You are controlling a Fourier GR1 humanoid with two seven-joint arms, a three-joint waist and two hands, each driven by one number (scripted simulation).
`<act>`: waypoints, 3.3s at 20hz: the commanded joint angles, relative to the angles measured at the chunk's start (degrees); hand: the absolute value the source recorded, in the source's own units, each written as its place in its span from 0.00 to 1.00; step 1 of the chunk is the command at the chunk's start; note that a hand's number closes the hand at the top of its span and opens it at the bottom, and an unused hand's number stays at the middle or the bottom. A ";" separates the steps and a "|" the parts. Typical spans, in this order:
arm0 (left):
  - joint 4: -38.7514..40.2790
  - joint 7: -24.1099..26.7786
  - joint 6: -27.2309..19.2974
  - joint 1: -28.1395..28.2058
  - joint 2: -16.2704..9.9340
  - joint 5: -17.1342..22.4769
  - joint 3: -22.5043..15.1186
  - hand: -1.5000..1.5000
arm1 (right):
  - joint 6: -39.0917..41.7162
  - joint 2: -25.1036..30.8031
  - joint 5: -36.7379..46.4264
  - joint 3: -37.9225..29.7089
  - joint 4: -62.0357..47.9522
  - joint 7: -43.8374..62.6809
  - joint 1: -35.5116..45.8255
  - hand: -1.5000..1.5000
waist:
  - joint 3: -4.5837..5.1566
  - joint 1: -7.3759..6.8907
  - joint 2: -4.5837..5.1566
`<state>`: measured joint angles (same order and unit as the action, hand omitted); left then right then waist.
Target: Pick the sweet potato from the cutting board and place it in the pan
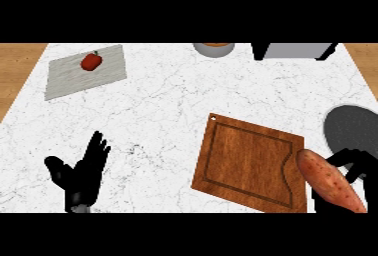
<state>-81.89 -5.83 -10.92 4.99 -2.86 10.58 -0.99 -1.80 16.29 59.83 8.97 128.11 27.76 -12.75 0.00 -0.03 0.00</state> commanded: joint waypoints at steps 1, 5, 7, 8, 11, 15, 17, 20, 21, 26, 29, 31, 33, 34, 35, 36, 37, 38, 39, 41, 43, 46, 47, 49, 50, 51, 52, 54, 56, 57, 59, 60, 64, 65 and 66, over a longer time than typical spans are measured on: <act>2.07 1.25 3.10 -0.70 -2.10 2.34 2.87 0.50 | -1.78 0.09 -8.81 -9.31 -8.12 -4.04 6.97 1.00 | -0.02 -0.23 0.09; 0.26 -2.06 -0.89 -2.73 -0.01 -0.50 0.44 0.50 | -7.32 2.85 -9.06 -16.13 -19.72 -12.25 8.01 1.00 | -0.05 -0.05 0.07; -4.74 -3.70 0.05 1.80 -1.25 0.22 0.29 0.50 | -7.31 4.96 -10.61 -19.52 -23.90 -14.58 10.64 1.00 | -0.05 -0.37 0.00; -0.54 -1.60 1.48 -0.79 -1.60 1.01 1.72 0.50 | -6.94 6.39 -10.65 -20.61 -28.48 -15.65 13.19 1.00 | -0.03 -0.35 0.10; -1.33 -2.99 0.80 -1.78 -1.10 0.86 1.28 0.50 | -13.17 6.25 -9.90 -21.89 -43.31 -20.75 21.41 1.00 | -0.07 -1.01 0.28; -1.48 -4.51 -0.74 -3.49 -0.75 -0.85 0.21 0.50 | -17.47 9.17 -15.97 -27.62 -59.47 -31.84 25.86 1.00 | -0.14 -0.96 0.39; -3.79 -3.38 0.76 -0.45 -0.91 0.28 0.28 0.50 | -17.55 11.04 -17.54 -29.36 -68.60 -35.40 30.96 1.00 | -0.15 -1.51 0.41; 1.39 1.02 -0.16 -1.35 1.78 -1.32 -0.67 0.50 | -18.84 13.69 -19.12 -31.68 -80.30 -42.12 36.14 1.00 | -0.13 -1.40 0.51; 0.83 -2.73 1.16 -3.84 -0.64 0.26 0.91 0.50 | -19.48 14.54 -16.89 -31.17 -85.54 -40.14 42.10 1.00 | -0.14 -1.97 0.65; -0.47 -1.93 1.12 -3.44 0.70 -0.68 -1.19 0.50 | -15.05 18.71 -11.75 -29.82 -97.21 -36.10 44.70 0.00 | -0.28 -4.18 1.47; -1.34 -3.52 1.84 -3.59 -0.87 0.05 -0.14 0.50 | -19.29 19.77 -12.33 -31.68 -104.52 -43.10 46.52 0.00 | -0.39 -3.94 1.45; -0.09 -0.86 0.67 -3.21 0.89 -1.21 -1.02 0.50 | -21.22 19.69 -13.91 -33.17 -106.32 -48.04 47.18 0.00 | -0.42 -3.69 1.50; -2.79 -2.82 0.47 -1.91 0.71 -0.99 -1.51 0.50 | -21.83 19.14 -17.05 -35.82 -107.11 -52.20 47.35 0.00 | -0.51 -3.75 1.31; 1.65 -0.48 0.30 -3.70 0.78 -1.54 -0.48 0.50 | -18.52 18.94 -19.10 -36.90 -107.81 -53.57 49.13 0.00 | -0.37 -2.81 1.27; 0.25 -1.19 0.41 -3.24 1.69 -0.57 -0.83 0.50 | -17.14 18.61 -21.76 -38.91 -107.43 -56.29 48.84 0.00 | -0.51 -3.07 1.37; 0.35 -1.56 1.98 -4.08 -0.01 0.28 0.19 0.50 | -14.76 17.99 -23.99 -40.37 -107.22 -57.37 50.39 0.00 | -0.54 -3.20 1.40; -1.42 -1.44 0.29 -2.08 1.19 -1.48 -1.62 0.50 | -13.41 16.73 -26.67 -42.32 -107.30 -59.61 49.98 0.00 | -0.56 -2.88 0.99; -0.59 -2.85 1.16 -3.10 -0.38 0.59 0.98 0.50 | -8.58 18.43 -29.62 -44.39 -106.89 -61.51 50.82 0.00 | -0.46 -1.96 0.75; 0.47 -0.08 0.09 -1.83 1.02 -1.50 -0.59 0.50 | -7.13 18.47 -31.22 -45.87 -107.93 -61.40 51.97 0.00 | -0.46 -2.33 0.97; 1.29 -0.32 0.68 -3.08 -0.45 -0.42 1.49 0.50 | -1.81 20.55 -34.82 -48.86 -109.18 -64.93 50.42 0.00 | -0.37 -1.27 0.84; -0.66 -2.24 0.68 -2.79 -0.31 -0.45 0.48 0.50 | 0.48 21.01 -37.04 -50.99 -111.53 -63.12 51.95 0.00 | -0.34 -1.91 0.79; -0.49 -2.44 2.23 -2.86 -1.33 0.83 1.44 0.50 | 10.72 24.39 -41.15 -54.27 -113.95 -66.19 49.41 0.00 | -0.36 -1.39 0.78; 1.10 0.00 1.80 -1.54 -0.20 0.78 1.74 0.50 | 14.30 26.73 -41.65 -54.59 -114.86 -65.09 48.95 0.00 | -0.27 -1.21 0.71; 1.40 -0.66 0.36 -2.65 1.41 -0.17 0.46 0.50 | 19.76 28.00 -42.96 -55.44 -115.89 -68.70 45.11 0.00 | -0.28 -0.59 0.63; -0.46 -1.47 0.78 -2.20 0.17 -0.34 0.50 0.50 | 23.06 29.87 -43.33 -55.49 -115.95 -68.86 45.54 0.00 | -0.29 -0.95 0.56; 0.10 -3.10 1.30 -3.51 -1.69 0.77 2.49 0.50 | 28.24 31.66 -44.11 -55.86 -116.51 -68.51 44.71 0.00 | -0.27 -0.46 0.46; -2.08 -0.14 1.12 1.28 -0.60 -0.41 0.92 0.50 | 29.42 31.45 -44.66 -56.53 -116.94 -72.14 41.76 0.00 | -0.37 -1.11 0.51; -2.01 -2.31 -0.37 -0.84 1.00 -0.39 0.25 0.50 | 34.41 31.89 -45.05 -56.17 -117.25 -74.28 39.51 0.00 | -0.29 -0.62 0.39; -0.14 -1.49 -0.73 -0.95 1.32 -1.06 0.17 0.50 | 40.01 35.36 -45.28 -55.71 -116.25 -75.28 37.23 0.00 | -0.23 -0.08 0.30; -0.60 1.50 2.26 3.03 0.94 -0.06 -0.15 0.50 | 38.61 32.64 -45.00 -54.70 -115.76 -75.42 37.38 0.00 | -0.17 -0.60 0.21; 3.56 0.16 1.21 -3.48 0.11 0.43 2.44 0.50 | 40.20 32.31 -45.51 -54.33 -114.89 -77.32 35.05 0.00 | -0.15 0.11 0.28; -0.83 -1.55 1.57 0.00 -0.59 -0.01 1.07 0.50 | 39.52 33.07 -45.64 -54.42 -114.24 -79.51 32.15 0.00 | -0.21 -0.18 0.18; -2.15 -2.29 2.18 0.29 -0.88 0.41 1.06 0.50 | 36.91 30.03 -47.08 -53.44 -112.53 -77.98 32.27 0.00 | -0.14 -0.34 0.07; 1.39 0.53 0.99 -1.33 0.20 -0.21 1.90 0.50 | 38.79 33.17 -47.18 -53.69 -113.46 -78.46 30.48 0.00 | -0.21 -0.29 0.28; -2.74 -2.13 2.80 1.30 -1.05 1.41 1.75 0.50 | 37.68 31.85 -47.82 -53.82 -112.89 -79.62 28.61 0.00 | -0.18 -0.30 0.10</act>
<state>-82.32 -6.73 -9.08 4.65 -3.34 11.14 0.75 28.44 48.34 13.26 -44.71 15.36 -43.19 20.18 -0.17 -0.32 0.18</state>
